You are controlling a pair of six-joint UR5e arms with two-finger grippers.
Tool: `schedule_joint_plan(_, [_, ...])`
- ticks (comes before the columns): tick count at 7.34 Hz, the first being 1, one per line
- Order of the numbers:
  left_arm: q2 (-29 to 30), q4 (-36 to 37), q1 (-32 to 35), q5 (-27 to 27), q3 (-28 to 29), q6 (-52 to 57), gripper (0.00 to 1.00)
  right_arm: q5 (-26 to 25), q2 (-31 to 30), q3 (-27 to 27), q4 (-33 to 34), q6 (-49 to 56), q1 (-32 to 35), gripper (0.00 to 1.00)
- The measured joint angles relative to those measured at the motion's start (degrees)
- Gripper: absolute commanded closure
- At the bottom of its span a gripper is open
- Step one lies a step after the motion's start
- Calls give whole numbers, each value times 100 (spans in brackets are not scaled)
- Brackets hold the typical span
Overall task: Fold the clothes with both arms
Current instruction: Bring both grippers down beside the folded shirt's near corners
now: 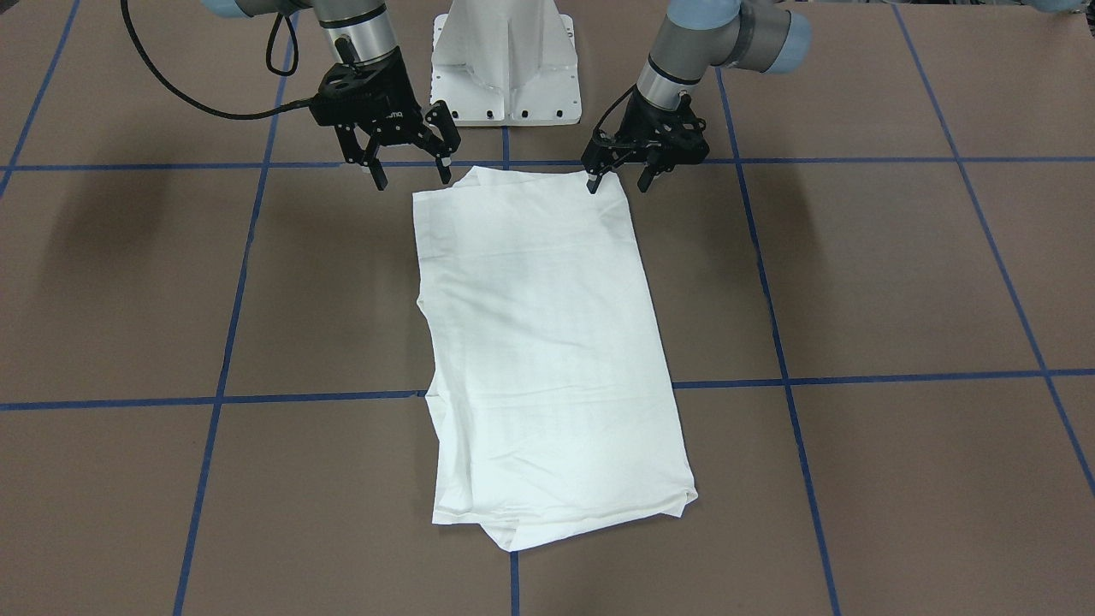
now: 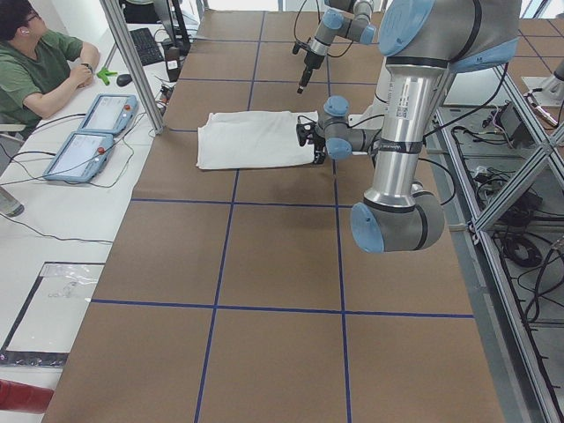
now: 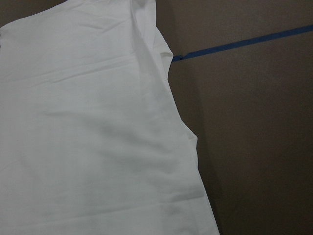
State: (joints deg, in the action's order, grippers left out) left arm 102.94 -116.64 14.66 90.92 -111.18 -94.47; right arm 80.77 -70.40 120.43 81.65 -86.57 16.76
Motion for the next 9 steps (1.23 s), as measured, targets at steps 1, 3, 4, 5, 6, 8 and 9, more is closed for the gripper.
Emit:
schedule_joint_plan(1, [4,1,-81,-3,5,-8,22,0,0,-1,0,0,-8,0])
schedule_joint_plan(3, [1,7,-147,-4,18,-23,37,-15,0,-8,0,0,-34,0])
schedule_joint_plan(4, [1,11,-158,-4,22,-26,37,-46,0,-9,2,-2,-61,0])
schedule_joint_plan(5, [6,15,-180,-4,24,-27,46,-84,-3,-13,5,-6,-95,0])
schedule_joint_plan(6, [16,18,-207,-4,26,-27,65,-108,-13,-16,7,-10,-129,0])
schedule_joint_plan(8, [41,19,-231,-4,25,-63,100,-127,-31,-46,8,-183,-211,1])
schedule_joint_plan(9, [49,19,-231,-4,14,-84,100,-168,-33,-72,10,-393,-290,4])
